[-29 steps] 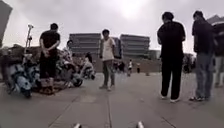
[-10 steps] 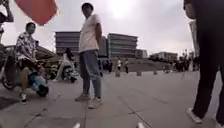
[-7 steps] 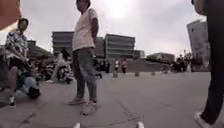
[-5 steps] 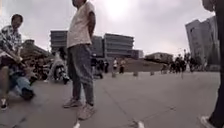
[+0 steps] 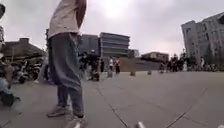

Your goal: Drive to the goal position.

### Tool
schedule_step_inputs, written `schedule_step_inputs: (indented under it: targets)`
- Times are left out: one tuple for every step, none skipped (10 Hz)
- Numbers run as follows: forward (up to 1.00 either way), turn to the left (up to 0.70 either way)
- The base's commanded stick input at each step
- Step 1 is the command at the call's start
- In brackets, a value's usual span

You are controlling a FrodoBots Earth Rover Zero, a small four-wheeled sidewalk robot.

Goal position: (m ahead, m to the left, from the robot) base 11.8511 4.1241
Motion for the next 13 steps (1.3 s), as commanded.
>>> schedule_step_inputs:
  targets:
    - [0.68,-0.18]
    - [0.28,-0.79]
    - [0.04,-0.71]
    - [0.0,-0.27]
    - [0.0,0.0]
    - [0.0,0.0]
    - [0.0,0.0]
    - [0.0,0.0]
    - [0.08,0.0]
    - [0.32,0.0]
    - [0.62,0.0]
    - [0.7,0.0]
    - [0.7,0.0]
